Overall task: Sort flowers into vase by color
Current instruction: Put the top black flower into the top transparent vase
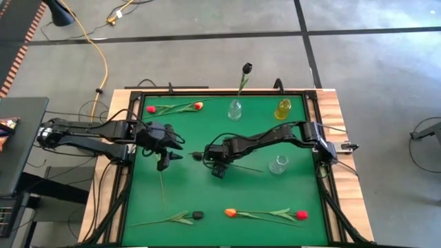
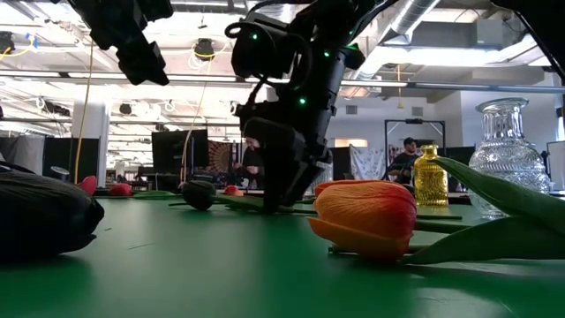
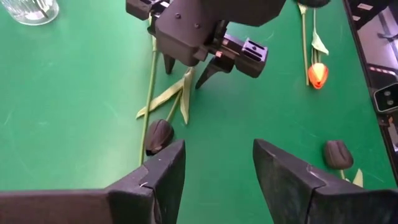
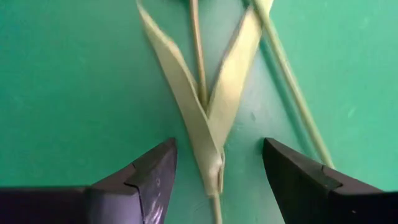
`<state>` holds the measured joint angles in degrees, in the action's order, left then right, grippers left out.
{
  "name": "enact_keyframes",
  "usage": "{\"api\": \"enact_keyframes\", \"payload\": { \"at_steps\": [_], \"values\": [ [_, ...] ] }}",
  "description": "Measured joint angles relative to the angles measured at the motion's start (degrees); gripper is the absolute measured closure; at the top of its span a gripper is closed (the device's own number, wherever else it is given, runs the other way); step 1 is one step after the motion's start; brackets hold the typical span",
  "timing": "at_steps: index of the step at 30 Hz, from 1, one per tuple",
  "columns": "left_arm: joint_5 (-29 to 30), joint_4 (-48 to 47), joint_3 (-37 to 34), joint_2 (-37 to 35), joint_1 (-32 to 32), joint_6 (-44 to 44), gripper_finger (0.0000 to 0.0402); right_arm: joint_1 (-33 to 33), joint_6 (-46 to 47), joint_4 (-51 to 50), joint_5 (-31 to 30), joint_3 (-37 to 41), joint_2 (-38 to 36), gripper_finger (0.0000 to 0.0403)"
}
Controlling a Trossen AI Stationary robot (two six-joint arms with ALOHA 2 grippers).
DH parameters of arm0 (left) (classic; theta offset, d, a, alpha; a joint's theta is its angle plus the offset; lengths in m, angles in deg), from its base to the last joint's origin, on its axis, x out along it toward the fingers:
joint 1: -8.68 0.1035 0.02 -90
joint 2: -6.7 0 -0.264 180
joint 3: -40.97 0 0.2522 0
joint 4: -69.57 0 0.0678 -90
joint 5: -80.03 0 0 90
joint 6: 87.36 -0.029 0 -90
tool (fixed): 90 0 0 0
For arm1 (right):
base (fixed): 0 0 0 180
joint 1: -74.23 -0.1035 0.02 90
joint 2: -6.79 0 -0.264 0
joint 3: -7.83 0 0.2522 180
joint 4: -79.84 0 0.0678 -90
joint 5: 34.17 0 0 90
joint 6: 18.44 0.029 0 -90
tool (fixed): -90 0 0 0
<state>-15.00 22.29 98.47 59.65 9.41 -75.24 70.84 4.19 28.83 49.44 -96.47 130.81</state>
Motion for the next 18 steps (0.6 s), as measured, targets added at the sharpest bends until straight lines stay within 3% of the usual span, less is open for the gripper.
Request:
{"api": "enact_keyframes", "payload": {
  "at_steps": [7, 18],
  "values": [
    [1.81, -0.02, 0.00, 0.00, -0.02, 0.82, 0.0225, -0.29, 0.40, -1.01, 0.31, 0.30, -0.12, 0.0199],
    [2.06, -0.04, 0.00, 0.00, -0.02, 1.16, 0.0225, -2.15, 0.44, -1.36, 1.26, 0.34, -0.12, 0.0375]
  ]
}}
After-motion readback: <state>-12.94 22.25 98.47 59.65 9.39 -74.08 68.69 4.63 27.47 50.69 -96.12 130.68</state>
